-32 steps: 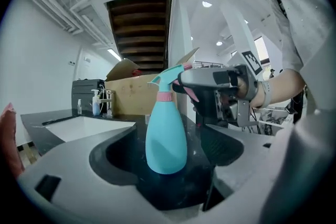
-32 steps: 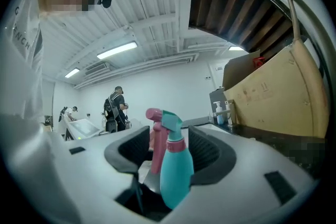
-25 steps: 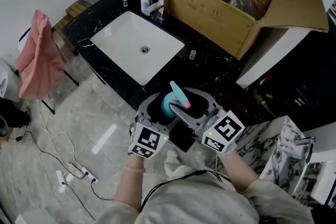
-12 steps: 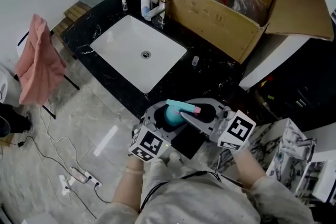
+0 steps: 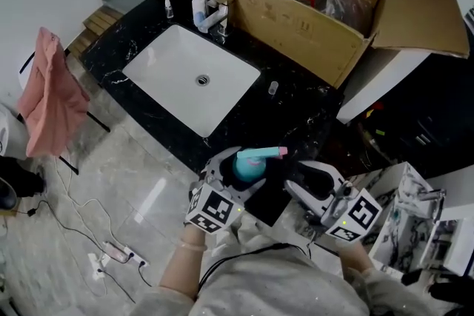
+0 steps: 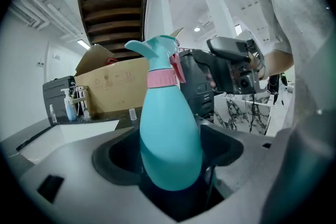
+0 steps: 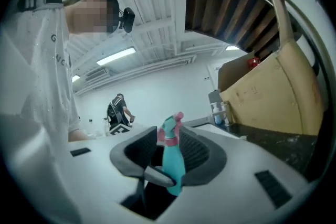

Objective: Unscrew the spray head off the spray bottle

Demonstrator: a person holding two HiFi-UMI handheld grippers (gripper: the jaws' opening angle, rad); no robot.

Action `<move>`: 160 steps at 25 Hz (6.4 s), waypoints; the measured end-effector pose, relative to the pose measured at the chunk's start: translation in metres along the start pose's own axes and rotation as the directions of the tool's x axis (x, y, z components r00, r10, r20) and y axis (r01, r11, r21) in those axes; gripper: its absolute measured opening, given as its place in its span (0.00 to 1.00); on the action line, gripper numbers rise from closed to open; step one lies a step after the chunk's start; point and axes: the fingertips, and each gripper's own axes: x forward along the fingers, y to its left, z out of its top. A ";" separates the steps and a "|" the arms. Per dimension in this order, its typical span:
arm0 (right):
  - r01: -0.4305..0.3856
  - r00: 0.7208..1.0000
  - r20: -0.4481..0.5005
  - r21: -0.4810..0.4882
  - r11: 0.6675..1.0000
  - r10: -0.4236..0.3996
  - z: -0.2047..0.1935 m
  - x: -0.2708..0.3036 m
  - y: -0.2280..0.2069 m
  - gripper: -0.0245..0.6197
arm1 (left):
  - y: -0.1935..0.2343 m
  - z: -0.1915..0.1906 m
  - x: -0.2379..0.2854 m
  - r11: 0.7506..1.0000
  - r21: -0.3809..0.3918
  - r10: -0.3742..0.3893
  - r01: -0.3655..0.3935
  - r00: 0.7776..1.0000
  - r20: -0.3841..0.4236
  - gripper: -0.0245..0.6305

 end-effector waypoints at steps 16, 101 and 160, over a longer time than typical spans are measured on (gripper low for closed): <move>0.037 0.997 -0.072 0.021 0.999 -0.035 -0.015 0.078 0.011 0.42 | 0.000 0.000 0.002 1.000 -0.008 0.018 -0.018 1.000 -0.005 0.59; 0.240 0.970 0.029 0.072 0.968 -0.243 -0.010 0.040 -0.040 0.33 | 0.005 -0.010 0.003 0.998 -0.062 0.009 -0.010 1.000 -0.014 0.59; 0.150 0.988 -0.016 -0.160 0.976 -0.155 -0.001 0.086 -0.006 0.27 | 0.004 -0.019 0.005 0.997 -0.070 0.018 -0.021 0.999 -0.040 0.59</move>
